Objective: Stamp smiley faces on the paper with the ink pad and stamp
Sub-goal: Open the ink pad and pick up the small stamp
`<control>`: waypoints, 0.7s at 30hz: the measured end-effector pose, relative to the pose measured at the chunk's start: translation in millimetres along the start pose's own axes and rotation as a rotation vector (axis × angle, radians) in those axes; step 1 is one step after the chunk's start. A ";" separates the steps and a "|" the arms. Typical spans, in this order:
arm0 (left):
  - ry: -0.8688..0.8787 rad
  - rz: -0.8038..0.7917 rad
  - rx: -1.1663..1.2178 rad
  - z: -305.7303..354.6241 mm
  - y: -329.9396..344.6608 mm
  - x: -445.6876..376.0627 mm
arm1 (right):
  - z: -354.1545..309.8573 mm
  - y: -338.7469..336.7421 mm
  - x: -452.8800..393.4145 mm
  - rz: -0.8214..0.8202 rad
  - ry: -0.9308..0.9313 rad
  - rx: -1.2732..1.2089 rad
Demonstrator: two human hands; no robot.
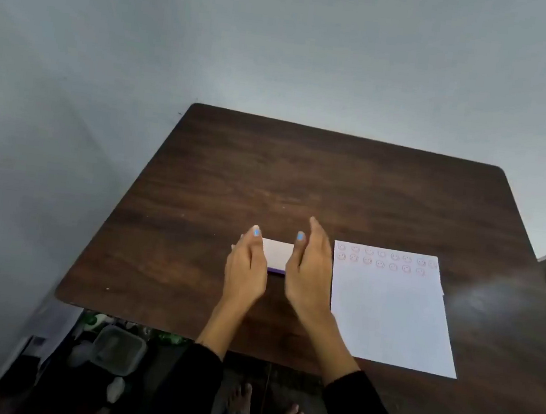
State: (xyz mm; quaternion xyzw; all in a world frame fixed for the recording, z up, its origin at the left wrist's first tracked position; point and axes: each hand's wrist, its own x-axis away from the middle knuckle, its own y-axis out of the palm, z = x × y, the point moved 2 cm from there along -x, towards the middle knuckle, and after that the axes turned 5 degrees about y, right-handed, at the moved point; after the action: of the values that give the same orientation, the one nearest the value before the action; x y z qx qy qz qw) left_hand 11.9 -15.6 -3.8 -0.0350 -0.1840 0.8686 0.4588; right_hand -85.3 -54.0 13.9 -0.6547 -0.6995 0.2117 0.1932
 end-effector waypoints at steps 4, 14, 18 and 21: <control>-0.043 -0.027 -0.062 -21.9 9.1 1.2 | 21.8 16.8 2.4 -0.145 0.158 0.160; -0.104 -0.019 -0.037 -39.1 15.1 -5.4 | 40.9 33.6 4.0 -0.230 0.278 0.299; -0.133 -0.044 -0.040 -40.8 17.3 -4.1 | 41.1 36.1 3.8 -0.240 0.289 0.313; -0.123 -0.040 -0.034 -39.1 17.9 -5.0 | 39.9 35.4 5.0 -0.229 0.294 0.310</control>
State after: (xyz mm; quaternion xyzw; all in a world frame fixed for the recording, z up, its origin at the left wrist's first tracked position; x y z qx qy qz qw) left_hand 9.7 -17.6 -47.0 0.0144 -0.2272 0.8564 0.4635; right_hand -77.9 -48.8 -38.9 -0.5572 -0.6927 0.1957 0.4139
